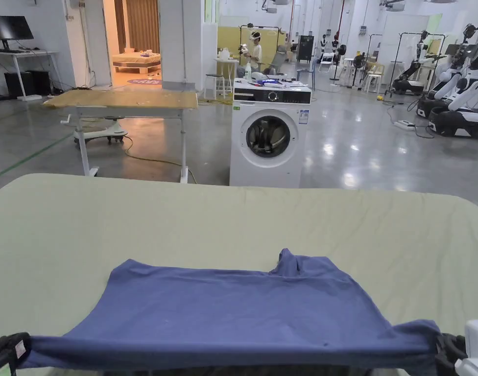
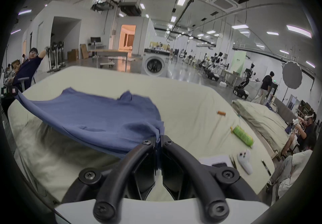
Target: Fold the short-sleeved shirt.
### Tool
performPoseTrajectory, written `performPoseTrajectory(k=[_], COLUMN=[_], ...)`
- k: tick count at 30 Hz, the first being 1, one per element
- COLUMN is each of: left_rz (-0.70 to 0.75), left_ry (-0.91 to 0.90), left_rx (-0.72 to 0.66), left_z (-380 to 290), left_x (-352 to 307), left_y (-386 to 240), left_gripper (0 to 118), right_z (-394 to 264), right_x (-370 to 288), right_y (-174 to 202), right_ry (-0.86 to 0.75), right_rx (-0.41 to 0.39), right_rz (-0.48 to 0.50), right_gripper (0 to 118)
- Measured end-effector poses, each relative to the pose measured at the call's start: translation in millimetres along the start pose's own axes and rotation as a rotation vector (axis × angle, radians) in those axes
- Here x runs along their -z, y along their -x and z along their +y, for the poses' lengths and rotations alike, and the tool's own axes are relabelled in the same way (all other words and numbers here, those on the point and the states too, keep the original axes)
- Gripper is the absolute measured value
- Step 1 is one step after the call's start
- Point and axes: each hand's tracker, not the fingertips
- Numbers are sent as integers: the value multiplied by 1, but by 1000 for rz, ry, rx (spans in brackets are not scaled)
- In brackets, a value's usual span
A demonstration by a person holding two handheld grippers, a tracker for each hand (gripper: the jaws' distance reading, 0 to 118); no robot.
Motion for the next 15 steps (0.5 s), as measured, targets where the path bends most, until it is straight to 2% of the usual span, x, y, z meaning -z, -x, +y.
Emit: performPoseTrajectory(k=[5,10,15], left_rz=[40,111,157], left_ry=[111,187,336], left_rx=[61,151,187], left_z=[-42,-73,-100], left_x=[-1,-8,6], left_y=[3,-16,-17], left_gripper=[0,0,0], right_z=[-44,-82,-115], right_x=[-4,-8,9], right_y=[7,15,18], right_ry=[115,224,331], right_rx=[17,-18,17], right_rz=[3,6,10], right_gripper=[3,4,4])
